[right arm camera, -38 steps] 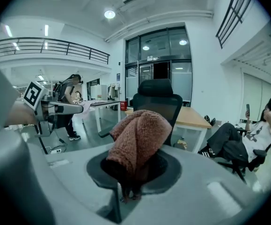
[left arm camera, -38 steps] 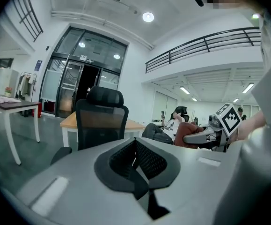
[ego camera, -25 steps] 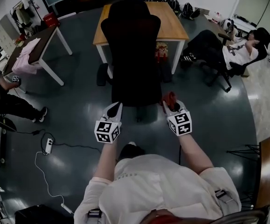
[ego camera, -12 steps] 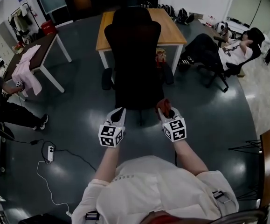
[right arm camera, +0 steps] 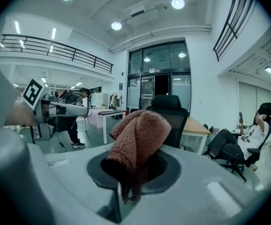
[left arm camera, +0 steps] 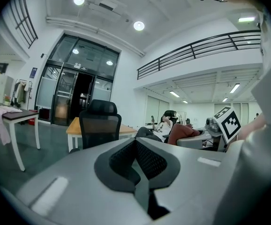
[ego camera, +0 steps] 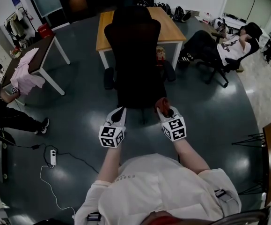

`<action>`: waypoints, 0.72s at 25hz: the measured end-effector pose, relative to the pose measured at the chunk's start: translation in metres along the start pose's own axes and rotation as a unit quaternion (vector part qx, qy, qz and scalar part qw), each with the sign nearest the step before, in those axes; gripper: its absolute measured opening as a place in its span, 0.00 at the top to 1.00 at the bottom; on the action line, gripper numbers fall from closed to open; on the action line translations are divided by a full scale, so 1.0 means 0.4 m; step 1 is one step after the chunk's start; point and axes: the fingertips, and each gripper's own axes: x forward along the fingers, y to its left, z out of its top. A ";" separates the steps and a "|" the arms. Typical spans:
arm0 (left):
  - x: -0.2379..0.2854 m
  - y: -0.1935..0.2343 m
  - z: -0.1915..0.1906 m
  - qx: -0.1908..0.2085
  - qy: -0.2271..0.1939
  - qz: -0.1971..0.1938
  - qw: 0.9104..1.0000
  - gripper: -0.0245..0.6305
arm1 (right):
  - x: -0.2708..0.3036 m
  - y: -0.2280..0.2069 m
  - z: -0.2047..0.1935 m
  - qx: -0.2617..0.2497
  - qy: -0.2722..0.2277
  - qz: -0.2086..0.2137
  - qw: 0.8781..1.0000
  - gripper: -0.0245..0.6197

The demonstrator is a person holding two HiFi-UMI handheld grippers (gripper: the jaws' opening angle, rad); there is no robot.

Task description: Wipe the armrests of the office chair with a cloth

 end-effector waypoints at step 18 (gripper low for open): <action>0.039 0.010 -0.001 -0.020 -0.011 0.003 1.000 0.94 | 0.019 -0.034 -0.021 0.003 0.017 0.007 1.000 0.89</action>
